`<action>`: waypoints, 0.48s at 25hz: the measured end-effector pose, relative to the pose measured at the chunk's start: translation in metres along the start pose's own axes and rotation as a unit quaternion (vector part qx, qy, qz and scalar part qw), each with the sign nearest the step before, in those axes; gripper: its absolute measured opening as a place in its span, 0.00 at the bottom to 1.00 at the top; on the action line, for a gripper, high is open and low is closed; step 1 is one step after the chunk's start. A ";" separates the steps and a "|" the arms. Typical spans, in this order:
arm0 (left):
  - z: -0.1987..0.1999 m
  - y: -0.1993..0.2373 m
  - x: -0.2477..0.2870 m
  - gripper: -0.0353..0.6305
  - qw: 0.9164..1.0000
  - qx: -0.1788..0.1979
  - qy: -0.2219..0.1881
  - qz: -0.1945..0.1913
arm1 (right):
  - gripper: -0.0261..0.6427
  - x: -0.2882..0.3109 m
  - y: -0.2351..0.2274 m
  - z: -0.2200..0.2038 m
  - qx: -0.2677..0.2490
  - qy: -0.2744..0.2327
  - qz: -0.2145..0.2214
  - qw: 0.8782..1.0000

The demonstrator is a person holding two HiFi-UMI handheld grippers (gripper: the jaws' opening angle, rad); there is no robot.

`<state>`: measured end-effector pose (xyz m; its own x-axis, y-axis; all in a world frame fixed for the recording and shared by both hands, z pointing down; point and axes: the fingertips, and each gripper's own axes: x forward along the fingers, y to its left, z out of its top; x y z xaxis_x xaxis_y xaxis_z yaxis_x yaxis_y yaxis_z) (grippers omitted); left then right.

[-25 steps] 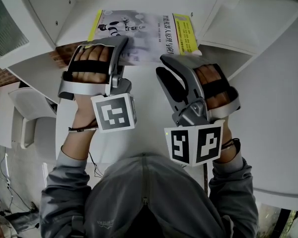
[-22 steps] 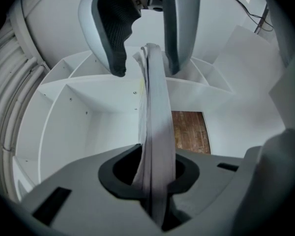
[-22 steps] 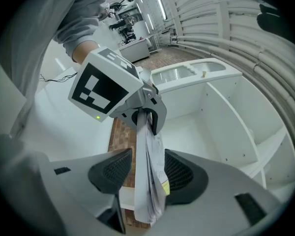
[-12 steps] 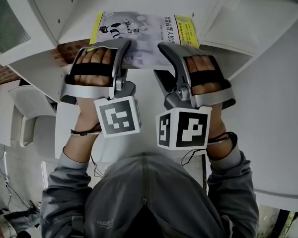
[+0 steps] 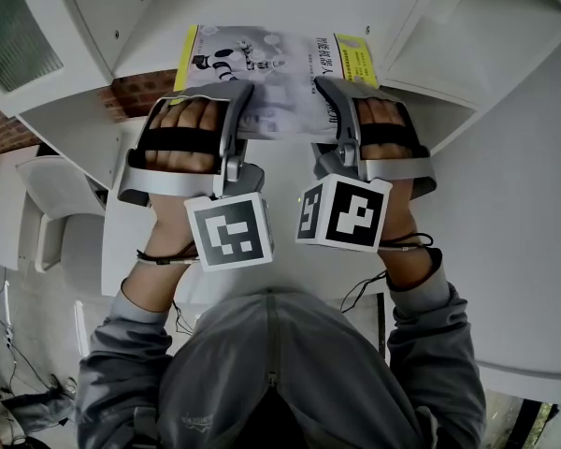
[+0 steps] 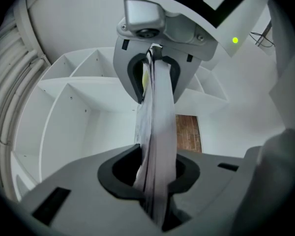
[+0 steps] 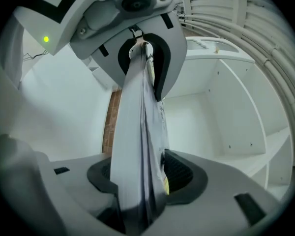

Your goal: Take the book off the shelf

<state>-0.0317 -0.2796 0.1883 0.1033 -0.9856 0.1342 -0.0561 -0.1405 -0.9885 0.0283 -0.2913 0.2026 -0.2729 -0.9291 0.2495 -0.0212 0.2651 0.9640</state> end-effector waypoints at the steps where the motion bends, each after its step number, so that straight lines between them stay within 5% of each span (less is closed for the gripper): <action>1: 0.000 0.000 0.000 0.18 1.000 0.000 0.001 -0.001 | 0.35 0.000 -0.003 0.000 -0.001 0.001 -0.009 1.000; 4: 0.001 0.001 -0.002 0.18 1.000 -0.003 0.000 -0.002 | 0.22 -0.003 -0.012 0.000 -0.003 0.001 -0.033 0.999; 12: 0.003 0.004 -0.005 0.18 1.000 0.000 -0.010 0.001 | 0.17 -0.008 -0.016 0.000 -0.008 -0.007 -0.053 0.999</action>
<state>-0.0294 -0.2745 0.1836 0.1235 -0.9837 0.1306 -0.0567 -0.1384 -0.9887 0.0309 -0.2883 0.1852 -0.2836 -0.9480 0.1448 -0.0349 0.1611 0.9863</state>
